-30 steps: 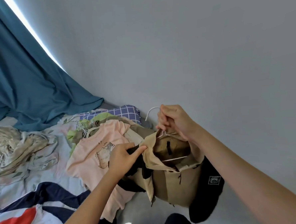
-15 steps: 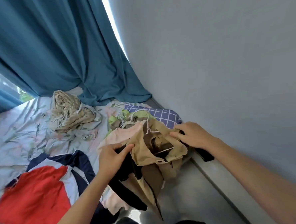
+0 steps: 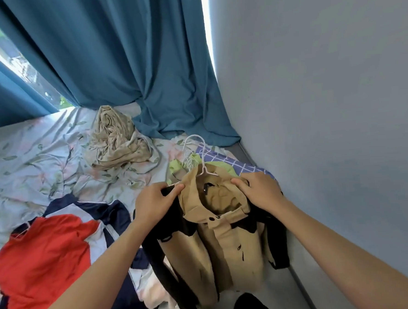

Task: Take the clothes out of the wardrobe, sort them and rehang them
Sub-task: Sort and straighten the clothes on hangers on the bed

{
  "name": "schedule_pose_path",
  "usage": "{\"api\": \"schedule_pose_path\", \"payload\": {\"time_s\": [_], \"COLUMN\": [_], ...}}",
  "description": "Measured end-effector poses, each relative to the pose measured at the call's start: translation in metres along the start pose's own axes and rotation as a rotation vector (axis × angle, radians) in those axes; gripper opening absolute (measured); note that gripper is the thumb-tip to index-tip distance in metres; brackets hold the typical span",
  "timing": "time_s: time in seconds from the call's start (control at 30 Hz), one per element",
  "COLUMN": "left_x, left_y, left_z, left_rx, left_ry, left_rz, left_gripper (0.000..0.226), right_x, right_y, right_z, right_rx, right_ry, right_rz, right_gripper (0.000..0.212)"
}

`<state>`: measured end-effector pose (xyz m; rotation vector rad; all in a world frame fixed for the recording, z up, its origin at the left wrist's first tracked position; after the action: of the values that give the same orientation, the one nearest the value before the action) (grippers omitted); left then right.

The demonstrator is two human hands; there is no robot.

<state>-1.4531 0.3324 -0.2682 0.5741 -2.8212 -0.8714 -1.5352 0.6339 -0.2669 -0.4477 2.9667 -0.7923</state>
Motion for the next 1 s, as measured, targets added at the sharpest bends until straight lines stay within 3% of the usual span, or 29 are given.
{"api": "schedule_pose_path", "payload": {"time_s": [0.17, 0.33, 0.43, 0.57, 0.77, 1.0], "left_x": [0.102, 0.196, 0.21, 0.18, 0.107, 0.05], "left_y": [-0.029, -0.099, -0.148, -0.193, -0.273, -0.385], "left_z": [0.05, 0.159, 0.236, 0.294, 0.275, 0.194], "left_rx": [-0.02, 0.105, 0.208, 0.205, 0.211, 0.26], "left_ry": [-0.012, 0.044, -0.049, -0.128, -0.123, -0.059], "left_rz": [0.026, 0.031, -0.035, -0.074, -0.152, -0.32], "left_gripper": [0.049, 0.028, 0.049, 0.062, 0.057, 0.066], "right_x": [0.106, 0.226, 0.258, 0.242, 0.2, 0.155], "right_y": [0.017, 0.072, 0.11, 0.128, 0.065, -0.063], "right_z": [0.052, 0.178, 0.264, 0.333, 0.364, 0.438], "right_rx": [0.015, -0.052, -0.202, -0.195, -0.148, -0.068], "right_ry": [0.02, 0.036, 0.006, -0.046, -0.035, -0.204], "right_rz": [-0.007, -0.075, -0.152, -0.14, -0.226, -0.424], "right_gripper": [0.052, 0.037, 0.02, 0.042, 0.065, 0.063]}}
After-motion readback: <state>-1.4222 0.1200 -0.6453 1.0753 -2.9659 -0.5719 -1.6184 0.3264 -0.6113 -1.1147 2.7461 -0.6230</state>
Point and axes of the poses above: each hand's wrist, its own x-axis towards the middle knuckle, its own z-axis out of the palm, y = z × x, the point moved 8 cm from there along x, towards the middle knuckle, and after that the axes turned 8 degrees about y, right-handed, at the moved point
